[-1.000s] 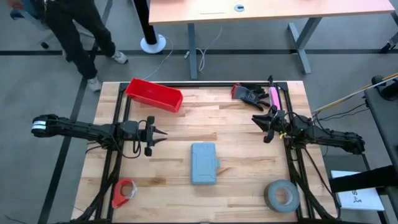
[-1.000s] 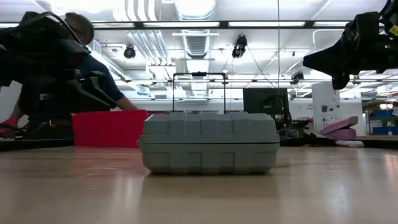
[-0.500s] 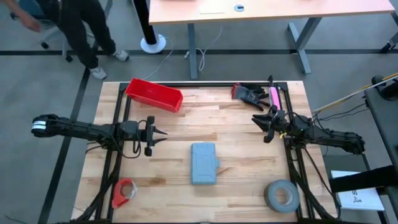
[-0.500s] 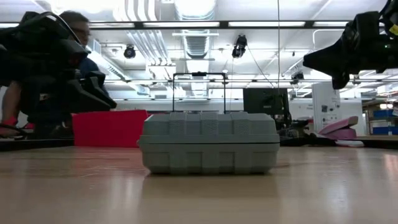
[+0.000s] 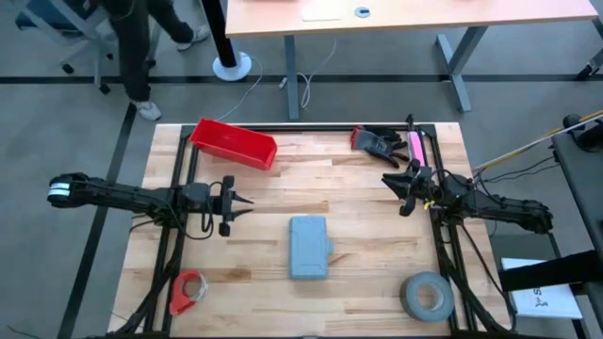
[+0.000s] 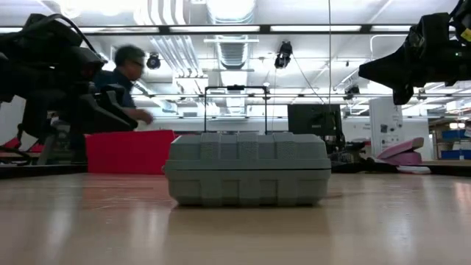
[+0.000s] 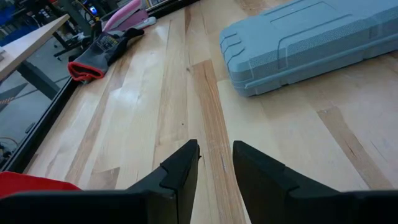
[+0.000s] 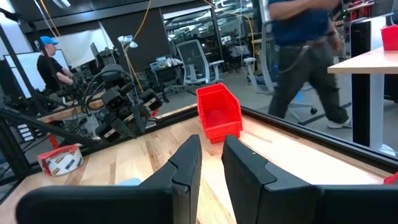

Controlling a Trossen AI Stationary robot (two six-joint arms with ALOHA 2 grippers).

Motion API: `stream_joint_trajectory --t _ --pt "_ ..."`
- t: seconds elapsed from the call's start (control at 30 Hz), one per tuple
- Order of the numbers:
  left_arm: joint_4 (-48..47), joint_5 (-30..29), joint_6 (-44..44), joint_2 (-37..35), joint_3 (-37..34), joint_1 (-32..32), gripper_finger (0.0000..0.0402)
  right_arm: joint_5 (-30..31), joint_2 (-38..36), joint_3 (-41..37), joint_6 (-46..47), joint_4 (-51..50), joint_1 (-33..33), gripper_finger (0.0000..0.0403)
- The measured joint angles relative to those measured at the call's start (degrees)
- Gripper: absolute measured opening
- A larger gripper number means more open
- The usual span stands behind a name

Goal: Prefit tool cases

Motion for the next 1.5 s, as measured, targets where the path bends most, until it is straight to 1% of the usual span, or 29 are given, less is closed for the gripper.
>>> stream_joint_trajectory --t 0.4,0.63,0.8,0.93,1.13,1.2,1.3,1.37,1.43,1.5 --pt "0.0 0.0 0.0 0.0 0.0 0.0 0.0107 0.0 0.0 0.0 0.1 -0.4 0.0 0.0069" --pt "0.0 0.0 0.0 0.0 0.0 0.0 0.0107 0.0 0.0 0.0 0.1 -0.4 0.0 0.006" --pt "0.5 -0.1 7.6 0.0 0.0 0.1 0.0107 0.0 0.0 0.0 0.1 -0.4 0.0 0.005" --pt "0.4 -0.1 7.6 0.0 0.0 0.1 0.0107 0.0 0.0 0.0 0.0 -0.4 0.0 0.0049" --pt "0.4 -0.1 7.6 0.0 0.0 0.1 0.0107 0.0 0.0 0.0 -0.2 -0.4 0.0 0.0062" --pt "0.5 -0.1 8.1 0.0 0.0 0.1 0.0107 0.0 0.0 0.1 -1.8 -0.4 0.0 0.0065" --pt "0.6 -0.1 7.6 0.0 0.0 0.1 0.0107 -0.6 0.3 1.5 -3.9 -1.2 0.0 0.007" --pt "0.6 -0.1 6.6 0.0 0.0 0.1 0.0107 -2.0 0.9 3.4 -4.9 -0.8 0.0 0.0071" --pt "0.6 -0.1 4.7 0.0 0.0 0.1 0.0107 -3.9 1.9 5.8 -5.8 -2.6 0.0 0.007" --pt "0.7 -0.1 1.0 0.0 0.0 0.1 0.0107 -5.6 4.2 8.6 -7.2 -5.7 0.0 0.0067"
